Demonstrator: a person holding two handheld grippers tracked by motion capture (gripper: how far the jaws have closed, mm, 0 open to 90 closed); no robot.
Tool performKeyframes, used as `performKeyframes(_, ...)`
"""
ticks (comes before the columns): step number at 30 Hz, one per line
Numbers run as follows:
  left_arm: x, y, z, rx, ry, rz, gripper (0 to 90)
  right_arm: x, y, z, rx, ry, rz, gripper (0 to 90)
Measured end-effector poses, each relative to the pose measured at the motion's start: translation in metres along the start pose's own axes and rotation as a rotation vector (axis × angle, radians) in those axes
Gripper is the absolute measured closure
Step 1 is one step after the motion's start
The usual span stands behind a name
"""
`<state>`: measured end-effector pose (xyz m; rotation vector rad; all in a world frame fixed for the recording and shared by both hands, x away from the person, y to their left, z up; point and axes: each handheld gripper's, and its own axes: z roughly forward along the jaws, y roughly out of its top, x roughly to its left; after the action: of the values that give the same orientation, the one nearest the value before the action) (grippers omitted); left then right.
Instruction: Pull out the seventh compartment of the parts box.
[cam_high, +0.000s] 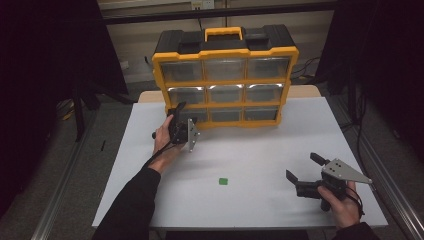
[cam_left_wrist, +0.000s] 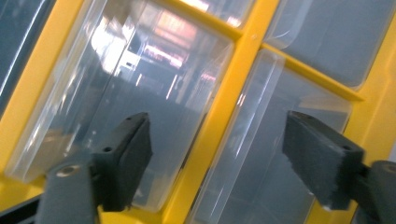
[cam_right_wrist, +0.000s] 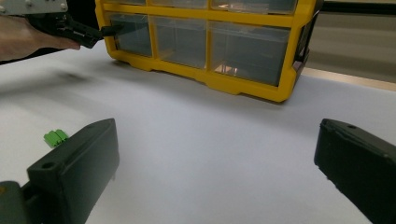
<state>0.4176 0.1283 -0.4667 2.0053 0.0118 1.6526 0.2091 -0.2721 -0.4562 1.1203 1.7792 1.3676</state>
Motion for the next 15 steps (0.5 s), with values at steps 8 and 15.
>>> performKeyframes(8,-0.0046,-0.0023,0.0027,0.001,-0.023,0.047,44.1,0.0,-0.0001,0.0,0.001,0.0,0.001,0.0)
performKeyframes(15,-0.0068,-0.0013,0.0027,-0.012,-0.049,0.087,57.9,0.0002,-0.0001,-0.0002,0.004,0.001,0.002,0.0)
